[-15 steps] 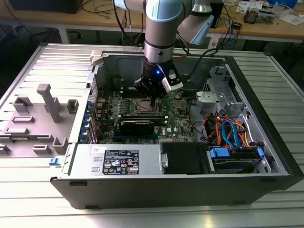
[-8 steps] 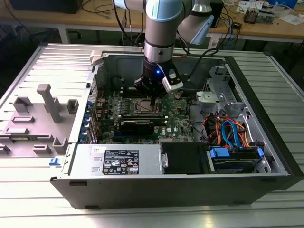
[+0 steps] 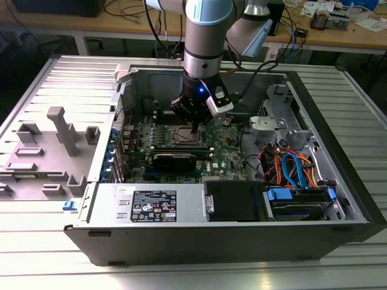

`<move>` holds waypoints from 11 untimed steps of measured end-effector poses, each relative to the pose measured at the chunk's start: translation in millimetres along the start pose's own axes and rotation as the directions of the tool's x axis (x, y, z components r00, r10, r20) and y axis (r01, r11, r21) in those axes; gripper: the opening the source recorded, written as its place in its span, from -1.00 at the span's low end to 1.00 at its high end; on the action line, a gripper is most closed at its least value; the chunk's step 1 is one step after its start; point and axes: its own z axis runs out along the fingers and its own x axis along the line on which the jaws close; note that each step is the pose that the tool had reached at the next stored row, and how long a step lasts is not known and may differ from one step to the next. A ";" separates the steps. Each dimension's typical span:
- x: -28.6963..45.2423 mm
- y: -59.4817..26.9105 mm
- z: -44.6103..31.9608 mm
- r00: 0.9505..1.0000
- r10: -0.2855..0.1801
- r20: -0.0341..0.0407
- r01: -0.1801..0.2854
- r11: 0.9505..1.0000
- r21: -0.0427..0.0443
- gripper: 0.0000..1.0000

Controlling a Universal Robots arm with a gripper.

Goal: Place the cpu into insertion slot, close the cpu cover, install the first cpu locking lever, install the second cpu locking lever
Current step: 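Install the second cpu locking lever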

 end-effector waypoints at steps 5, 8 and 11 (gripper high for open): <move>-3.6 -2.9 -0.1 1.000 0.000 -0.004 0.000 1.000 0.000 -0.79; -3.5 -4.6 -0.8 1.000 0.000 -0.005 0.000 1.000 0.000 -0.79; -3.5 -5.0 -4.3 1.000 0.000 -0.005 0.000 1.000 0.000 -0.79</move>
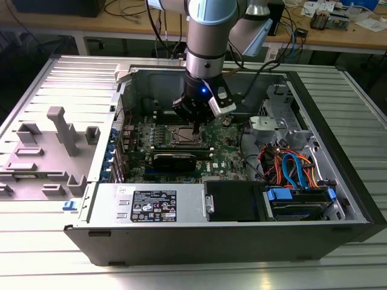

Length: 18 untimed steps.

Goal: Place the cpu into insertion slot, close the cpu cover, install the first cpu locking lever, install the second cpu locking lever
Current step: 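Install the second cpu locking lever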

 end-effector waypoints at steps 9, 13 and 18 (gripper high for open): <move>0.2 -7.8 -2.6 1.000 0.000 0.000 0.000 1.000 0.001 -0.79; 0.3 -10.1 -5.3 1.000 0.000 0.000 0.000 1.000 0.001 -0.79; 0.4 -14.5 -8.1 1.000 0.000 0.000 0.000 1.000 0.002 -0.79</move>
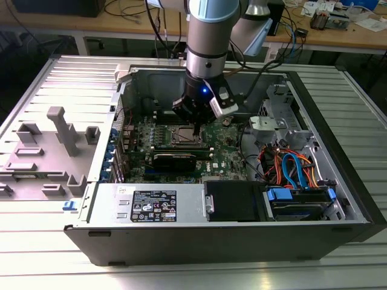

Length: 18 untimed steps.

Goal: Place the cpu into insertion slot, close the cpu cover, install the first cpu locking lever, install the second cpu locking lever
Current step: 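Install the second cpu locking lever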

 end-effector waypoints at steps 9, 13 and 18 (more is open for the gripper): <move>0.2 -10.0 0.0 1.000 0.000 0.000 0.000 1.000 0.002 -0.79; 1.2 -14.3 -0.5 1.000 0.000 0.000 0.000 1.000 0.005 -0.79; 4.3 -15.9 -3.5 1.000 0.000 0.000 0.000 1.000 0.005 -0.79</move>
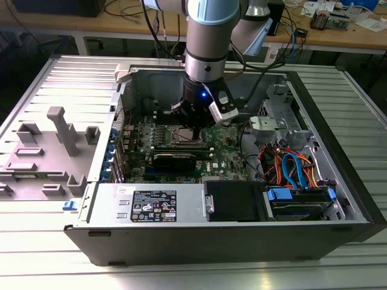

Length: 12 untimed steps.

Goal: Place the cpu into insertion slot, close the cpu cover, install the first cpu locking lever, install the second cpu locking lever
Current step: 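Install the second cpu locking lever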

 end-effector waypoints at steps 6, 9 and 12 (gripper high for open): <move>5.9 -1.9 -1.3 1.000 0.000 0.000 0.000 1.000 0.000 -0.79; 10.9 -2.8 -1.2 1.000 0.000 0.000 0.000 1.000 0.000 -0.79; 18.2 -4.2 -1.0 1.000 0.000 0.000 0.000 1.000 0.000 -0.79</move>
